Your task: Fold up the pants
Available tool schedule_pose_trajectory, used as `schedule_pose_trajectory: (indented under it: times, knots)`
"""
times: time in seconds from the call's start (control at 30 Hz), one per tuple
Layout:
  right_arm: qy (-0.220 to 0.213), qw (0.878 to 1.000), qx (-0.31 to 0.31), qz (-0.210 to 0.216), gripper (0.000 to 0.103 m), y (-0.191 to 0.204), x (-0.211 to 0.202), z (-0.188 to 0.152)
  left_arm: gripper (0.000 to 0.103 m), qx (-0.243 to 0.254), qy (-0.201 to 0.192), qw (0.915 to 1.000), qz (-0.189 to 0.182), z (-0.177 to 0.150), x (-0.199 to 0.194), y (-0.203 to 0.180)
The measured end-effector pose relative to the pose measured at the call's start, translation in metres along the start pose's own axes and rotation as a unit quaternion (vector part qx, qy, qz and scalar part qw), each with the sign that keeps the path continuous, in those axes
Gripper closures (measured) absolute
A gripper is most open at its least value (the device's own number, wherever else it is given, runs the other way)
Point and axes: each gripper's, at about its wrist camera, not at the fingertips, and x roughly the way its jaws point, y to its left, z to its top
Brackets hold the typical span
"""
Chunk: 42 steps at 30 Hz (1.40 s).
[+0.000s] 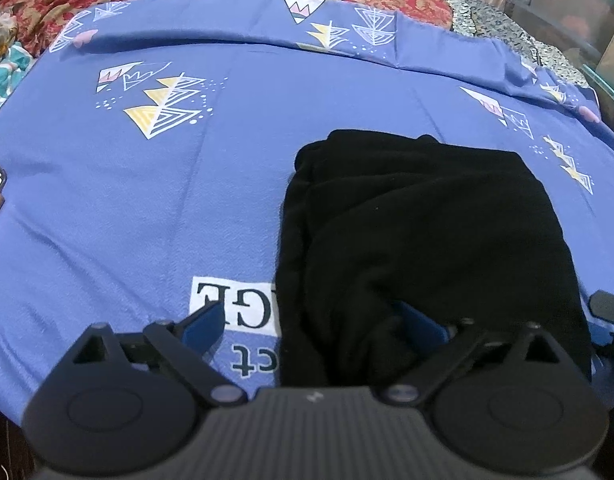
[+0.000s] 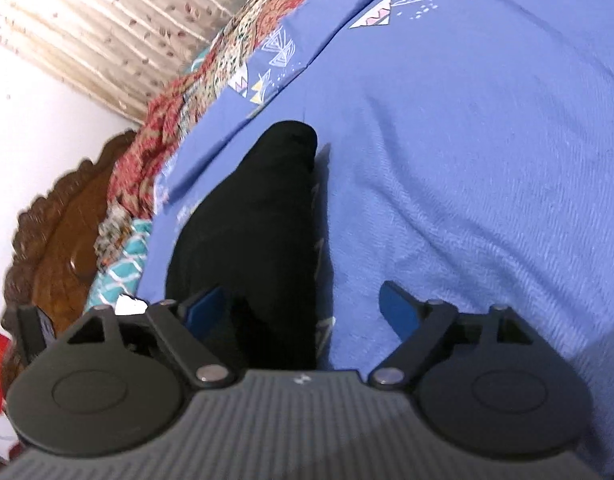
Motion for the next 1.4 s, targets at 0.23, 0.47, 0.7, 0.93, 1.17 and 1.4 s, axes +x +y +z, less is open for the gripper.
schedule_pose_trajectory:
  times: [0.23, 0.47, 0.7, 0.93, 1.17, 1.4]
  knots:
    - [-0.008, 1.0, 0.011, 0.014, 0.015, -0.005, -0.007, 0.001, 0.002, -0.002, 0.002, 1.0, 0.004, 0.0, 0.002, 0.001]
    - [-0.014, 1.0, 0.012, 0.022, 0.01, -0.006, -0.008, -0.001, 0.0, -0.01, 0.006, 0.9999, -0.001, 0.0, 0.005, 0.003]
    - [-0.017, 1.0, 0.003, 0.019, 0.008, -0.004, -0.007, -0.001, 0.0, -0.028, 0.014, 0.9993, -0.021, 0.0, 0.01, 0.01]
    - [-0.017, 1.0, 0.002, 0.016, 0.008, -0.003, -0.007, -0.002, 0.0, -0.079, 0.023, 0.9929, -0.086, -0.004, 0.015, 0.033]
    - [-0.015, 1.0, -0.001, 0.013, 0.005, 0.0, -0.004, -0.001, 0.0, -0.123, 0.032, 0.9789, -0.16, -0.004, 0.019, 0.053]
    - [0.0, 1.0, 0.002, 0.0, 0.005, 0.004, -0.002, 0.005, 0.0, -0.156, 0.054, 0.9603, -0.225, 0.004, 0.036, 0.056]
